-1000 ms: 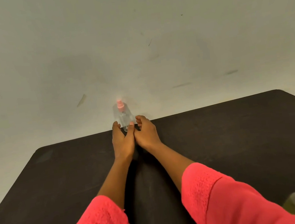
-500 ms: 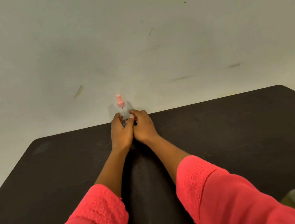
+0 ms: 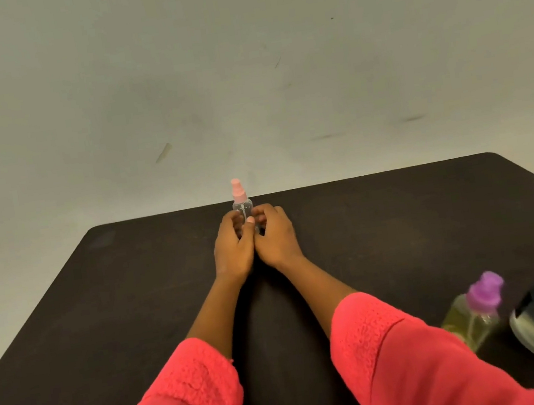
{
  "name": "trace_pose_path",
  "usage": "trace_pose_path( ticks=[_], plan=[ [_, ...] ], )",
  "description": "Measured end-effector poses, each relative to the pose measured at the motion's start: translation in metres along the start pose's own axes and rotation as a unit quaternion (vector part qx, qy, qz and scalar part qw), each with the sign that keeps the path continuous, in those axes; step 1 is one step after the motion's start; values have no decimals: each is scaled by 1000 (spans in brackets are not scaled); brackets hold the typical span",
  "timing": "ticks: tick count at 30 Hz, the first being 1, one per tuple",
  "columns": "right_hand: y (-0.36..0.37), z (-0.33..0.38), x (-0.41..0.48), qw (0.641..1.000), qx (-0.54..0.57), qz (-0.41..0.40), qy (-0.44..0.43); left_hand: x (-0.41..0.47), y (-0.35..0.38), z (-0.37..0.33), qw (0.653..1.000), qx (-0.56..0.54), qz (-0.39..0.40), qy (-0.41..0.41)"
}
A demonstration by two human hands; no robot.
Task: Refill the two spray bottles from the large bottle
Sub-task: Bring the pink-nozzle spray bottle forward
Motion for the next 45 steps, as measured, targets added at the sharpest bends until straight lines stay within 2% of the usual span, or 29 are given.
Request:
trace_pose_path(
  ticks=[11, 23, 45],
  plan=[
    [-32, -4, -101, 1000, -4, -11, -12, -94, -17, -33, 1000, -23, 9, 4],
    [-51, -9, -183, 999, 0, 14, -42, -175, -41, -60, 998, -45, 19, 29],
    [-66, -11, -217, 998, 8, 42, -45, -196, -45, -66, 996, -62, 41, 47]
  ],
)
Point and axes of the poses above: each hand's wrist, its own x-axis towards the middle knuckle, its own y-axis out of the palm, z = x × y, the point moved 8 cm from there along x, towards the middle knuckle, and after that the axes turned 10 degrees about y, right-handed, at the moved point
